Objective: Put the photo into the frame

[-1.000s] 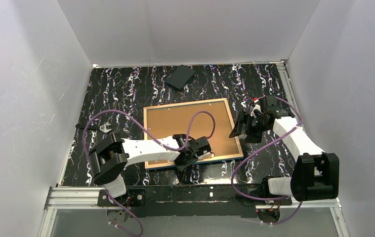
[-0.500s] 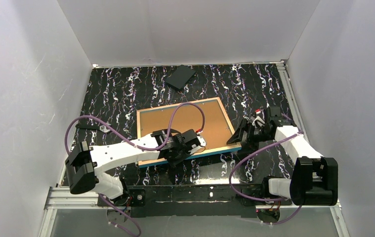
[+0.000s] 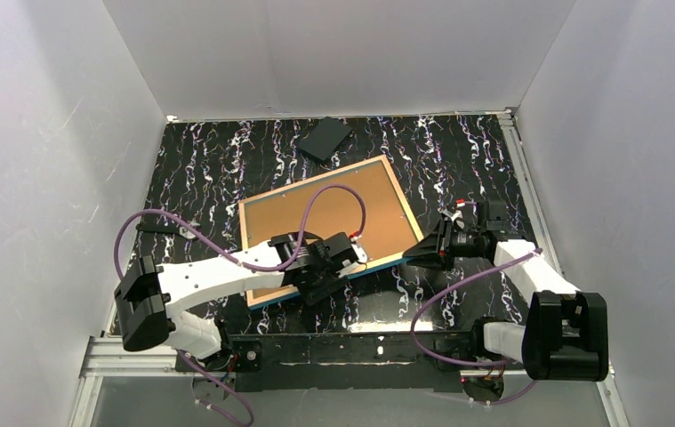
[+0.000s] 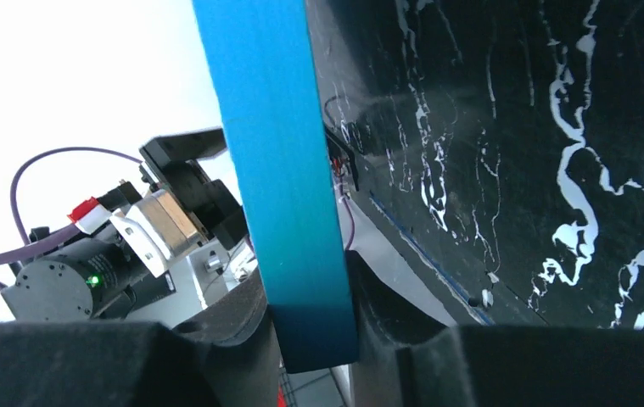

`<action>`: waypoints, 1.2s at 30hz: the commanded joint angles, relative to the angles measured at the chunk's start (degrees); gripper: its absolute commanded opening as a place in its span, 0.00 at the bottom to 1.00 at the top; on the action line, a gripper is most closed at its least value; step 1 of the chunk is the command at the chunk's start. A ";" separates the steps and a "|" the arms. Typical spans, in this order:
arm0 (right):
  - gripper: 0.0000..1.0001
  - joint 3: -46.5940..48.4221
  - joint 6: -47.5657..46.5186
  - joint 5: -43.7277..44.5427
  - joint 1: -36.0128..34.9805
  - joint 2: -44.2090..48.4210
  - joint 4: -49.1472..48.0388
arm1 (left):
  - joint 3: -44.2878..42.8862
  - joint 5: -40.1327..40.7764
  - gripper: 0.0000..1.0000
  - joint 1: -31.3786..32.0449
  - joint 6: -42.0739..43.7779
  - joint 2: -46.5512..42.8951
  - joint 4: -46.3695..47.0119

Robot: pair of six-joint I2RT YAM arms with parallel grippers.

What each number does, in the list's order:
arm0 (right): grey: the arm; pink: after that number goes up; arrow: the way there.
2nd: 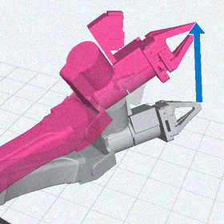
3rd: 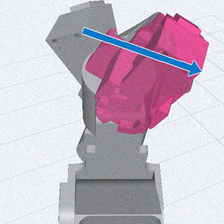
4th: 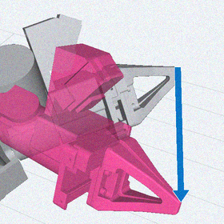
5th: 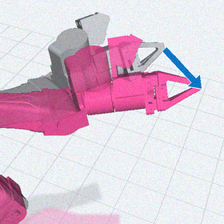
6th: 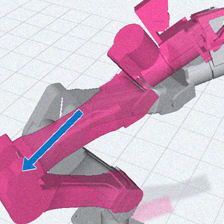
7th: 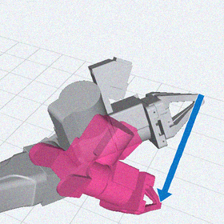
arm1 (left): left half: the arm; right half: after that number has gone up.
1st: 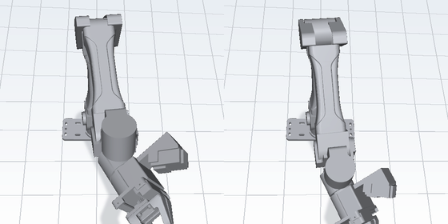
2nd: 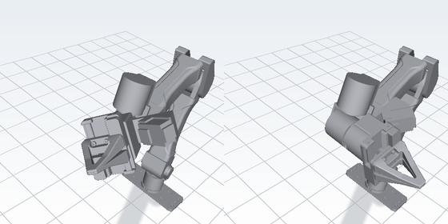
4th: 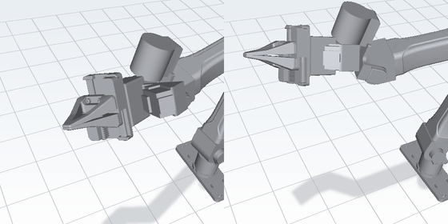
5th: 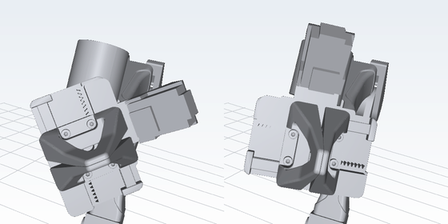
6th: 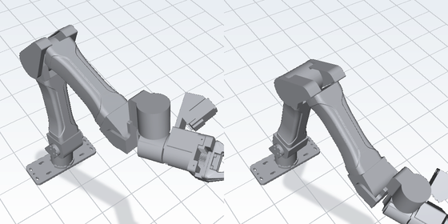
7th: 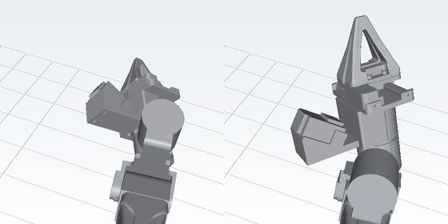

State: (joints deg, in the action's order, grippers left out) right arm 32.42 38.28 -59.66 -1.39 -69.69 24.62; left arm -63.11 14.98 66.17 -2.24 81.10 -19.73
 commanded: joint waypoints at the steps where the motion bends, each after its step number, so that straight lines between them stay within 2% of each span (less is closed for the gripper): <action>1: 0.02 2.11 2.11 1.17 -0.61 3.20 -0.72 | -2.17 2.33 0.64 -0.26 0.29 -3.18 -5.01; 4: 0.01 2.33 4.24 1.99 -0.61 5.61 -0.71 | -5.41 1.01 0.75 -0.20 0.31 -3.58 -6.46; 9: 0.01 2.83 7.65 2.79 -0.61 8.65 -1.03 | -8.01 -2.03 0.83 -0.17 0.17 -5.41 -5.58; 11: 0.01 2.99 10.44 3.28 -0.56 10.73 -1.25 | -7.67 -2.30 0.95 1.07 -0.56 -5.89 -3.42; 12: 0.01 3.26 12.38 3.81 -0.57 12.17 -1.47 | -7.68 -0.41 0.98 2.70 -0.32 -5.52 -2.28; 14: 0.01 4.05 18.60 4.86 -0.63 15.90 -1.67 | -8.91 9.54 0.98 9.37 1.35 -1.95 0.29; 16: 0.01 4.58 22.17 4.20 -0.61 17.48 -1.71 | -8.91 17.98 0.98 12.97 1.97 2.38 3.12; 18: 0.01 4.55 24.39 3.38 -0.59 18.33 -2.35 | -7.94 27.10 0.98 15.17 5.60 5.97 7.55; 21: 0.01 4.45 25.06 2.62 -0.61 18.79 -2.19 | -7.94 39.03 0.94 15.65 4.70 9.83 9.55; 23: 0.01 4.41 25.04 2.53 -0.55 18.97 -1.95 | -7.94 41.40 0.92 15.65 3.76 10.10 9.29; 26: 0.01 4.26 24.90 2.68 -0.61 19.05 -1.66 | -7.89 42.24 0.85 15.64 2.93 9.96 8.63; 30: 0.01 4.08 24.57 2.53 -0.57 18.82 -1.60 | -8.04 41.12 0.46 15.61 0.64 10.17 6.27; 32: 0.01 4.14 24.40 2.53 -0.55 18.89 -1.68 | -8.13 39.74 0.38 15.56 0.79 10.43 5.55; 34: 0.01 4.42 23.72 2.54 -0.56 18.66 -1.68 | -8.59 38.47 0.21 15.59 1.36 11.00 4.89; 36: 0.01 4.61 22.22 2.47 -0.55 18.27 -1.25 | -9.67 37.44 0.10 15.64 1.70 11.77 3.50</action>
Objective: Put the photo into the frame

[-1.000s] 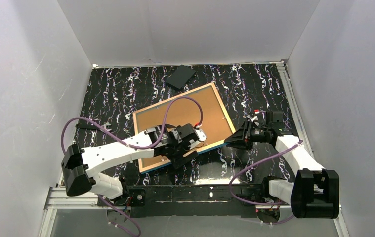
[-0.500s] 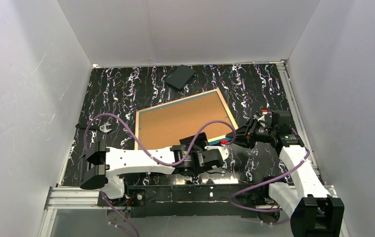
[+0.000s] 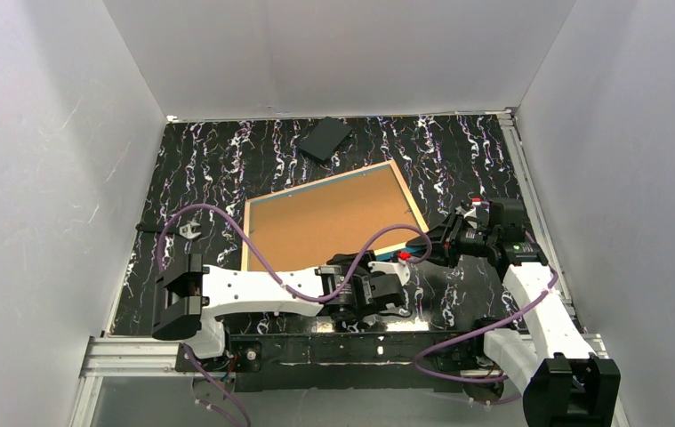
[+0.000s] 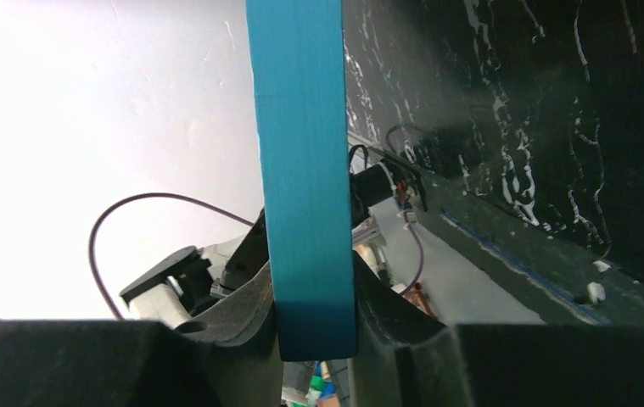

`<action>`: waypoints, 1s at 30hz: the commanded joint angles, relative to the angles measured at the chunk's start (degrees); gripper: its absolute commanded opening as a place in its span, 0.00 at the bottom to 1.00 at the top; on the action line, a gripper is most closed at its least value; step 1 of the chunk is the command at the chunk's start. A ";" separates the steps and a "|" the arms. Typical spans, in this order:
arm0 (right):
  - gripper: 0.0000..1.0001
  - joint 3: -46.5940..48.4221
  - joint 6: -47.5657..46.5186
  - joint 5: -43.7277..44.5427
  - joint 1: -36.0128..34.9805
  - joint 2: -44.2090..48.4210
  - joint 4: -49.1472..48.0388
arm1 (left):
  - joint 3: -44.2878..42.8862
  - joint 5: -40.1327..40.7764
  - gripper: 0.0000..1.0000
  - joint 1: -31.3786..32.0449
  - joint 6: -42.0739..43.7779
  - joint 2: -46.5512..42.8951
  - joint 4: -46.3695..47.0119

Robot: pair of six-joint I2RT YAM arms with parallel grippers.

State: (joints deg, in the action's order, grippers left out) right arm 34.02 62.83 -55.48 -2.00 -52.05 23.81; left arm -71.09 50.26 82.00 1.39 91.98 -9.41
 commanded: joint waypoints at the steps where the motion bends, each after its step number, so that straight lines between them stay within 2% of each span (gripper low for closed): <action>1: 0.01 3.33 -3.41 -1.62 0.00 0.54 -0.16 | -2.67 1.86 0.05 -0.17 -1.85 1.27 -8.03; 2: 0.03 3.83 -4.64 -1.19 0.06 0.57 0.79 | -3.50 1.61 0.00 -0.21 -1.95 1.78 -9.12; 4: 0.22 5.19 -7.33 0.70 0.04 0.88 3.48 | -4.96 1.96 0.00 -0.22 -2.12 2.47 -10.94; 7: 0.60 6.69 -10.39 4.15 0.01 1.67 6.86 | -6.65 1.55 0.00 -0.27 -1.66 2.83 -12.25; 8: 0.67 7.28 -11.49 5.83 0.02 1.90 8.34 | -7.69 1.30 0.00 -0.29 -1.63 2.92 -13.15; 10: 0.75 8.33 -14.41 9.21 0.04 2.00 11.46 | -10.49 -0.01 0.00 -0.42 -1.65 3.11 -16.14; 14: 0.80 11.51 -20.12 17.10 0.01 1.85 17.69 | -17.07 -5.05 0.00 -1.51 -2.42 2.65 -22.37; 18: 0.87 15.52 -21.52 22.67 0.24 4.19 20.53 | -24.16 -11.56 0.00 -4.25 -4.26 2.16 -29.32; 26: 0.91 27.91 -21.38 25.25 0.48 5.48 23.82 | -34.48 -25.98 0.00 -13.06 -6.81 0.32 -40.22; 30: 0.91 30.33 -22.78 24.70 0.49 4.52 25.59 | -37.82 -32.81 0.00 -17.89 -8.55 -1.30 -42.49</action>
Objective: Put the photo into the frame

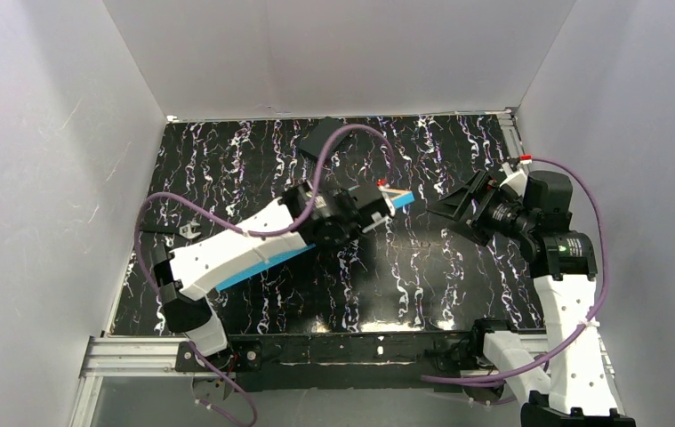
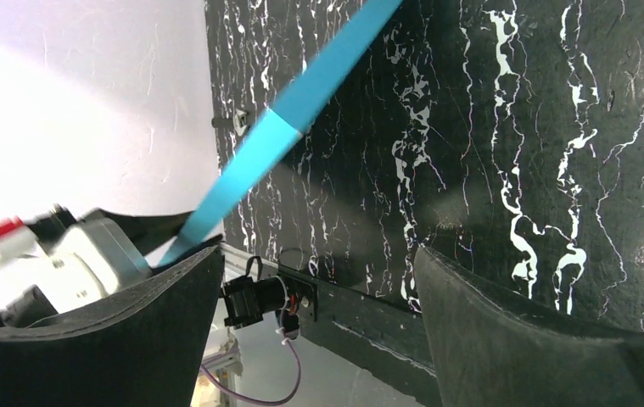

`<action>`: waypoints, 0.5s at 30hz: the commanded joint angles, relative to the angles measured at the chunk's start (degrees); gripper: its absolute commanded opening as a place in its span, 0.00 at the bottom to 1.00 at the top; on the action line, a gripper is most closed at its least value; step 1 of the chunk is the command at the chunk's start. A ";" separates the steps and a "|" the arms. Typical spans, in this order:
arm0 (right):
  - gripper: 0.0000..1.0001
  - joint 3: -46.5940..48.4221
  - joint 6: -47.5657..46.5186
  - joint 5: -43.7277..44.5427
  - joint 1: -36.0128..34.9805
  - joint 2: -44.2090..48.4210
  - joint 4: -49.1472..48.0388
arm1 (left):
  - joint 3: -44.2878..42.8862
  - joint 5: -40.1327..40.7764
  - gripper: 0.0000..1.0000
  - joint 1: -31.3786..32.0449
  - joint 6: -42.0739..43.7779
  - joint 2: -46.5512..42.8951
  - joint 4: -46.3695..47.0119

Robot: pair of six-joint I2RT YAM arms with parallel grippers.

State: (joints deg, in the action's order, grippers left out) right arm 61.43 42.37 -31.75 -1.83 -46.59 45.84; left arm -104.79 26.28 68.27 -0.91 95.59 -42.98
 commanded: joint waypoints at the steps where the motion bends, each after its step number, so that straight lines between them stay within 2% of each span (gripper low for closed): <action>1: 0.91 2.91 -2.57 0.72 0.31 -0.89 3.67 | -5.02 -10.65 0.00 -5.24 -6.60 -5.00 -9.40; 7: 0.91 1.50 -4.02 -0.79 0.33 -0.93 3.85 | -9.20 -19.23 0.00 -11.37 -11.29 -5.42 -10.98; 15: 0.91 -0.67 -6.05 -2.51 0.33 -1.61 4.26 | -7.78 -33.65 0.00 -20.09 -21.08 -8.07 -4.39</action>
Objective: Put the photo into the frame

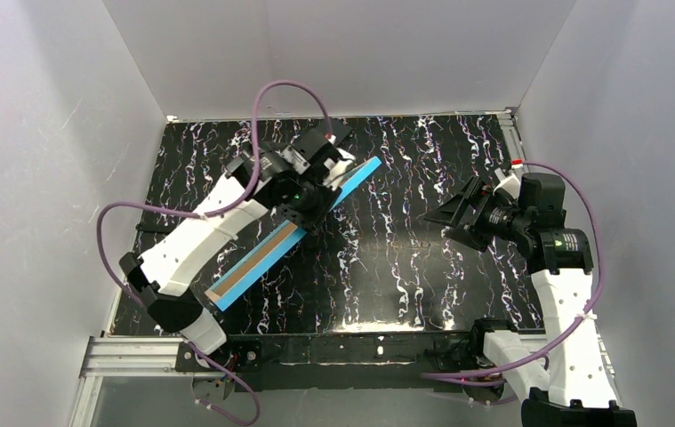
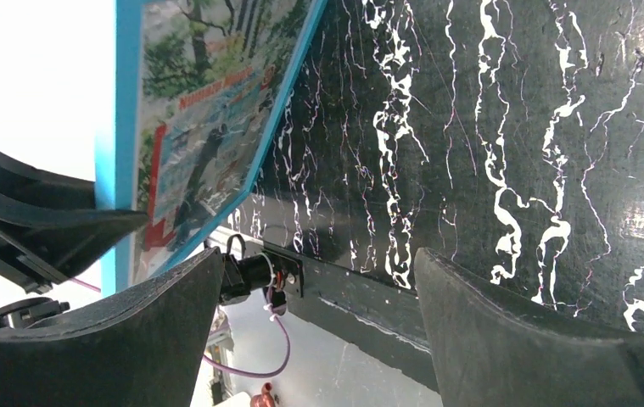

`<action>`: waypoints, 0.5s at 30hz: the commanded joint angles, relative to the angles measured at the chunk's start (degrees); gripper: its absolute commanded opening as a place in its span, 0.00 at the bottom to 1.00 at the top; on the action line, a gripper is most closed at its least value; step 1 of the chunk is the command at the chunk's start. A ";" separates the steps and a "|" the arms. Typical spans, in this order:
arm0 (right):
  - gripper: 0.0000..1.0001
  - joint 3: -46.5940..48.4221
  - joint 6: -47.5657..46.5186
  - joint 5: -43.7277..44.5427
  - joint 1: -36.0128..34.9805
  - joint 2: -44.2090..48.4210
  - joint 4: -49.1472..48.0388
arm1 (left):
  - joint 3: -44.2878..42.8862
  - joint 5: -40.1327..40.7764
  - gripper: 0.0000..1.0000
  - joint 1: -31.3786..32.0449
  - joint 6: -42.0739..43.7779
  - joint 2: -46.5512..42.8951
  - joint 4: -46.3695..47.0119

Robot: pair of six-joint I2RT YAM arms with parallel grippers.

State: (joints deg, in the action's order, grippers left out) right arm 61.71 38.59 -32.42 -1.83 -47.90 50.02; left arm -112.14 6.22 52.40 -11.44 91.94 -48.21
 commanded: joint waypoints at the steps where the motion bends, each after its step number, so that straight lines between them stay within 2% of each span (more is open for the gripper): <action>1: 0.91 -1.22 -2.64 -1.87 0.33 -0.37 0.15 | 0.01 -15.69 0.00 -5.49 -12.11 -4.76 1.99; 5: 0.91 -2.13 -3.29 -2.38 0.33 -0.53 0.15 | 0.88 -22.79 0.00 -11.27 -17.97 -5.31 6.55; 10: 0.91 -2.76 -3.88 -2.77 0.31 -0.58 0.08 | -1.10 -26.12 0.00 -14.39 -19.71 -3.86 6.00; 15: 0.90 -3.81 -4.81 -3.67 0.27 -0.95 -0.37 | 6.54 -32.76 0.00 -18.06 -24.53 -6.26 13.58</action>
State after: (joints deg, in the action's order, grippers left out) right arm 58.92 35.64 -34.39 -1.83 -48.77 50.52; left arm -111.33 -11.11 36.62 -26.13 88.03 -38.70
